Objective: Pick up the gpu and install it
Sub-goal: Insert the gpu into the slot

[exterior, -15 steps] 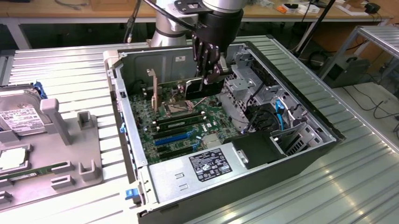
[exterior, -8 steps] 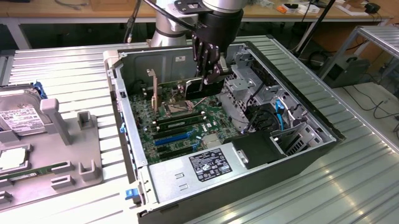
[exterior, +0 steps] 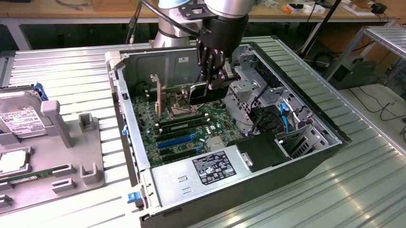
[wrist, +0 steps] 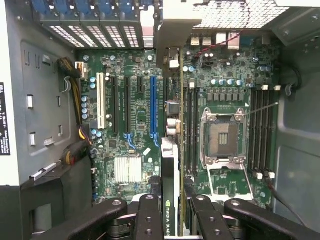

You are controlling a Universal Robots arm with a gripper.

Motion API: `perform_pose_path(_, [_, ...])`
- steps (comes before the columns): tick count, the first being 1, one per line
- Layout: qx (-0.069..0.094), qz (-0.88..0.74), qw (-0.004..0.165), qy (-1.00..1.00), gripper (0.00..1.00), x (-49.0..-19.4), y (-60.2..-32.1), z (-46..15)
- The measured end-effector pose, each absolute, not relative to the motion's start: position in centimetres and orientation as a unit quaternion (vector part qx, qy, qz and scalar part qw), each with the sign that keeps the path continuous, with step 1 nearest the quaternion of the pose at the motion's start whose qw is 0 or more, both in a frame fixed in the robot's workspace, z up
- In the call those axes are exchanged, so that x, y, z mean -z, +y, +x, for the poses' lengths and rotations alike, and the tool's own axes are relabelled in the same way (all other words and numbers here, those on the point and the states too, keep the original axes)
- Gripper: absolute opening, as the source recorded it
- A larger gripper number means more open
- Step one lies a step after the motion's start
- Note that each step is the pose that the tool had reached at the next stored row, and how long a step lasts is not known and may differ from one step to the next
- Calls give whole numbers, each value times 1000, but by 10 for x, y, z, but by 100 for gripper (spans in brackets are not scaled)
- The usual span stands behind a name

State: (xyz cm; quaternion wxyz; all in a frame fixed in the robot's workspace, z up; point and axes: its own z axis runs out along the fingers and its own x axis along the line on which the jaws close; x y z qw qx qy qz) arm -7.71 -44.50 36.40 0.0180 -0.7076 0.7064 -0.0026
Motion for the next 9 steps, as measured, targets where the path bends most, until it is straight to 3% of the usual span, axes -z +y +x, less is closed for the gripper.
perform_pose_path(9, [4, -690, 19, 724, 27, -346, -453, -79])
